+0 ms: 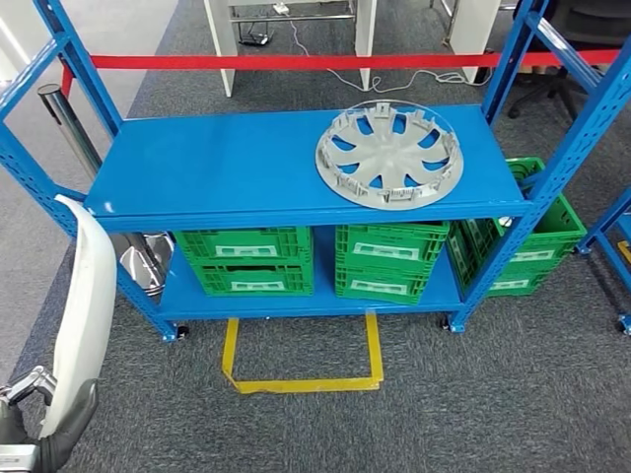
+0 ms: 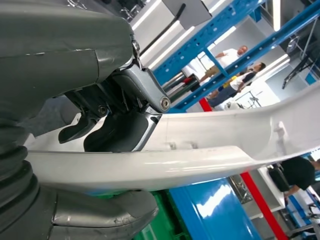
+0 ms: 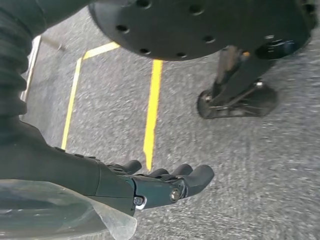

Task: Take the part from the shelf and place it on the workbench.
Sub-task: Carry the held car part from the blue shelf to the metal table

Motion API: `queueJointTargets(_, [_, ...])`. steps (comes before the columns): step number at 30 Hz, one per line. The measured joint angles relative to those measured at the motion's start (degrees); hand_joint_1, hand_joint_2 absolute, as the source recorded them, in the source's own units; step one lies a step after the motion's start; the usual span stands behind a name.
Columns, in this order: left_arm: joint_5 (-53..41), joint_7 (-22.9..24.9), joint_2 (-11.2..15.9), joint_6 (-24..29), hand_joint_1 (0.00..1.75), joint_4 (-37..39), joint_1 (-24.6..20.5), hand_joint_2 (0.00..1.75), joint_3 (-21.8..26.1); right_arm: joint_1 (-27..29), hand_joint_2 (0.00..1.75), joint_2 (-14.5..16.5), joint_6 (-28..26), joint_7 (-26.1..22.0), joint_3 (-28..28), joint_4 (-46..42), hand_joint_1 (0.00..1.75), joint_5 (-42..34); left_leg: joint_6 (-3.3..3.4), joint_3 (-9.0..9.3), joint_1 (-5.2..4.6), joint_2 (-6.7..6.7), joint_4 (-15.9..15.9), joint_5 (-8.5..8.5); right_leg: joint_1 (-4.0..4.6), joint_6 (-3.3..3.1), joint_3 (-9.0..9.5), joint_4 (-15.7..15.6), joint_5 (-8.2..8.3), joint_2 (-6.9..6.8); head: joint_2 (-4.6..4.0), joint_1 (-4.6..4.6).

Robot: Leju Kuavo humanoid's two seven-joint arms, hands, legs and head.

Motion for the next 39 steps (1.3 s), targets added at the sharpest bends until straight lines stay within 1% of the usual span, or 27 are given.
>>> queueJointTargets(1, [0.0, -0.1, -0.2, -0.1, 1.75, 0.0, 0.1, 1.75, 0.2, 0.0, 1.75, 0.0, -0.3, 0.1, 0.3, 0.0, 0.0, 0.5, -0.32, -0.37, 0.26, 0.0, 3.8, -2.5, 0.01, -0.04, -0.87, 0.1, 0.66, -0.09, 0.0, -0.05])
queueJointTargets(2, [0.0, -0.2, -0.4, -0.3, 1.75, 0.0, 0.1, 1.75, 0.3, 0.0, 1.75, 0.0, -0.6, 0.2, 0.6, 0.0, 0.0, 1.0, -0.56, -0.42, 0.47, 0.0, 6.8, -3.56, 0.01, 0.03, -1.73, 0.3, 1.27, -0.17, 0.0, -0.07])
queueJointTargets(3, [-0.1, -0.3, -0.6, -0.5, 1.75, 0.0, 0.2, 1.75, 0.5, -0.1, 1.75, 0.0, -0.8, 0.4, 1.0, 0.0, 0.0, 1.3, -0.73, 0.12, 0.67, 0.0, 8.5, -3.07, -0.01, 0.14, -2.6, 0.7, 1.83, -0.23, 0.0, -0.08])
queueJointTargets(4, [-0.1, -0.5, -0.9, -0.7, 1.75, -0.1, 0.3, 1.75, 0.6, -0.1, 1.75, 0.0, -0.9, 0.5, 1.3, 0.0, 0.0, 1.5, -0.84, 1.42, 0.86, 0.0, 8.2, -1.49, -0.03, 0.28, -3.52, 1.1, 2.34, -0.26, 0.0, -0.09])
queueJointTargets(6, [-0.3, -0.7, -1.4, -0.9, 1.75, -0.4, 0.8, 1.75, 0.9, -0.3, 1.75, -0.1, -1.1, 0.7, 1.7, 0.0, 0.0, 1.8, -0.86, 6.5, 1.14, -0.07, 2.1, 1.42, -0.06, 0.68, -5.28, 2.1, 3.18, -0.23, 0.0, -0.1])
queueJointTargets(8, [-0.3, -0.9, -2.0, -0.9, 1.75, -0.9, 1.2, 1.75, 1.2, -0.6, 1.75, -0.2, -1.3, 0.8, 2.3, 0.0, 0.0, 2.3, -0.5, 11.58, 1.07, -0.24, -5.8, 1.12, 0.04, 1.29, -6.63, 3.0, 3.95, -0.09, 0.0, -0.1])
queueJointTargets(9, [-0.2, -1.0, -2.3, -0.9, 1.75, -1.2, 1.3, 1.75, 1.4, -0.7, 1.75, -0.2, -1.4, 0.9, 2.6, 0.0, 0.0, 2.5, -0.27, 12.76, 0.95, -0.31, -8.1, 0.41, 0.07, 1.64, -7.11, 3.3, 4.41, -0.05, 0.0, -0.11])
queueJointTargets(11, [-0.1, -1.3, -2.9, -0.9, 1.75, -1.8, 1.6, 1.75, 1.7, -0.9, 1.75, -0.2, -1.7, 1.0, 3.1, 0.0, 0.0, 2.9, 0.42, 12.47, 0.87, -0.25, -9.5, 0.09, 0.05, 2.38, -8.0, 3.5, 5.19, -0.01, 0.0, -0.09])
queueJointTargets(12, [0.0, -1.5, -3.2, -0.9, 1.75, -2.0, 1.8, 1.75, 1.8, -0.9, 1.75, -0.2, -1.9, 1.1, 3.3, 0.1, 0.0, 3.0, 0.95, 11.86, 0.92, -0.14, -9.6, 0.4, 0.01, 2.69, -8.57, 3.9, 4.68, 0.07, 0.0, -0.07])
queueJointTargets(14, [0.2, -1.7, -3.8, -1.0, 1.75, -2.4, 2.4, 1.75, 1.9, -0.9, 1.75, -0.3, -2.3, 1.2, 3.7, 0.1, 0.0, 3.3, 2.21, 10.33, 0.99, 0.17, -9.8, 1.53, -0.02, 3.08, -10.16, 7.3, 0.44, 0.3, 0.0, 0.14])
queueJointTargets(16, [0.6, -1.8, -4.5, -1.0, 1.75, -2.8, 3.0, 1.75, 2.1, -0.9, 1.75, -0.3, -2.8, 1.2, 4.1, 0.1, 0.0, 3.5, 2.82, 8.73, 0.64, 0.37, -9.7, 2.85, -0.02, 3.16, -11.74, 14.1, -5.19, 0.46, 0.0, 0.31])
queueJointTargets(17, [0.8, -1.8, -4.8, -1.0, 1.75, -2.9, 3.2, 1.75, 2.2, -1.0, 1.75, -0.3, -3.0, 1.2, 4.2, 0.1, 0.0, 3.5, 2.94, 7.88, 0.43, 0.44, -9.7, 3.53, -0.02, 3.16, -12.03, 17.3, -6.42, 0.49, 0.0, 0.32])
queueJointTargets(18, [1.0, -1.8, -5.2, -1.0, 1.75, -3.0, 3.4, 1.75, 2.4, -1.1, 1.75, -0.3, -3.1, 1.2, 4.3, 0.1, 0.0, 3.5, 2.98, 6.96, 0.23, 0.48, -9.5, 4.22, 0.0, 3.11, -11.69, 19.2, -6.12, 0.49, 0.0, 0.32])
queueJointTargets(19, [1.1, -1.8, -5.6, -1.0, 1.75, -3.1, 3.6, 1.75, 2.6, -1.2, 1.75, -0.3, -3.1, 1.2, 4.4, 0.1, 0.0, 3.5, 2.98, 6.03, 0.07, 0.51, -9.4, 4.85, 0.02, 3.02, -10.6, 19.4, -4.56, 0.49, 0.0, 0.32])
queueJointTargets(21, [1.3, -1.8, -6.3, -1.0, 1.75, -3.4, 3.9, 1.75, 3.2, -1.4, 1.75, -0.4, -3.1, 1.1, 4.7, 0.1, 0.0, 3.5, 2.85, 4.28, -0.13, 0.53, -8.8, 5.98, 0.09, 2.64, -5.65, 14.3, -0.99, 0.5, 0.0, 0.32])
queueJointTargets(22, [1.3, -1.8, -6.5, -1.0, 1.75, -3.5, 4.0, 1.75, 3.4, -1.6, 1.75, -0.5, -3.1, 1.1, 4.8, 0.1, 0.0, 3.5, 2.68, 3.58, -0.26, 0.51, -8.4, 6.45, 0.17, 2.42, -2.12, 9.6, -0.6, 0.51, 0.0, 0.33])
queueJointTargets(24, [1.4, -1.8, -7.0, -1.0, 1.75, -3.9, 4.2, 1.75, 3.8, -1.9, 1.75, -0.5, -3.0, 0.9, 5.0, 0.1, 0.0, 3.5, 2.22, 2.71, -0.43, 0.54, -7.9, 7.53, 0.33, 1.95, 2.66, 1.9, -2.02, 0.58, 0.0, 0.32])
queueJointTargets(25, [1.4, -1.8, -7.1, -1.1, 1.75, -4.0, 4.3, 1.75, 4.0, -2.0, 1.75, -0.5, -3.0, 0.9, 5.0, 0.1, 0.0, 3.5, 1.94, 2.46, -0.45, 0.57, -7.8, 8.06, 0.46, 1.7, 3.44, 0.1, -2.6, 0.62, 0.0, 0.3])
queueJointTargets(27, [1.7, -1.9, -7.4, -1.2, 1.75, -4.3, 4.5, 1.75, 4.5, -2.0, 1.75, -0.5, -2.9, 0.8, 5.2, 0.1, 0.0, 3.5, 1.3, 2.02, -0.3, 0.45, -7.6, 8.28, 0.38, 1.04, 2.62, -0.1, -2.06, 0.49, -0.01, 0.33])
queueJointTargets(28, [1.8, -2.0, -7.6, -1.5, 1.75, -4.4, 4.6, 1.75, 4.8, -1.9, 1.75, -0.5, -2.9, 0.8, 5.3, 0.1, 0.0, 3.5, 0.92, 1.68, -0.21, 0.32, -6.7, 6.87, 0.29, 0.62, 2.08, -0.1, -1.51, 0.34, -0.01, 0.26])
queueJointTargets(31, [2.0, -3.1, -8.4, -3.4, 1.75, -4.5, 4.8, 1.75, 5.8, -2.0, 1.75, -0.5, -3.0, 0.8, 5.5, 0.1, 0.0, 3.4, -0.07, 0.02, 0.25, 0.1, 1.7, -1.61, 0.2, -0.13, -0.11, 0.1, 0.37, -0.13, 0.0, -0.02])
queueJointTargets(32, [2.0, -3.5, -8.8, -4.1, 1.75, -4.5, 4.8, 1.75, 6.2, -2.0, 1.75, -0.5, -3.1, 0.8, 5.5, 0.1, 0.0, 3.4, -0.27, -0.32, 0.41, 0.1, 5.1, -3.35, 0.23, -0.12, -0.99, 0.3, 0.97, -0.23, -0.01, -0.06])
queueJointTargets(33, [2.0, -3.8, -9.1, -4.8, 1.75, -4.5, 4.8, 1.75, 6.7, -2.0, 1.75, -0.5, -3.1, 0.8, 5.5, 0.1, 0.0, 3.4, -0.4, -0.14, 0.54, 0.1, 7.5, -3.66, 0.26, -0.06, -1.95, 0.6, 1.52, -0.3, -0.01, -0.05])
queueJointTargets(34, [2.1, -4.2, -9.5, -5.4, 1.75, -4.5, 4.8, 1.75, 7.1, -2.1, 1.75, -0.5, -3.1, 0.9, 5.5, 0.1, 0.0, 3.4, -0.45, 0.79, 0.63, 0.1, 8.1, -2.67, 0.26, 0.04, -2.89, 1.0, 2.01, -0.35, -0.01, -0.07])
queueJointTargets(36, [2.2, -4.8, -10.1, -6.2, 1.75, -4.6, 4.7, 1.75, 7.8, -2.2, 1.75, -0.5, -3.0, 0.9, 5.7, 0.1, 0.0, 3.3, -0.29, 5.2, 0.73, 0.05, 3.3, 0.58, 0.24, 0.28, -4.65, 2.0, 2.88, -0.35, 0.0, -0.07])
queueJointTargets(38, [2.2, -5.1, -10.6, -6.6, 1.75, -4.8, 4.5, 1.75, 8.3, -2.4, 1.75, -0.5, -3.0, 0.9, 5.8, 0.1, 0.0, 3.3, 0.17, 10.53, 0.65, -0.16, -4.9, 1.23, 0.36, 0.72, -6.09, 2.9, 3.65, -0.25, 0.0, -0.04])
queueJointTargets(39, [2.2, -5.2, -10.8, -6.7, 1.75, -4.9, 4.5, 1.75, 8.6, -2.5, 1.75, -0.5, -3.0, 0.9, 5.9, 0.1, 0.0, 3.3, 0.42, 12.05, 0.54, -0.26, -7.7, 0.8, 0.4, 1.02, -6.66, 3.1, 4.1, -0.21, 0.0, -0.05])
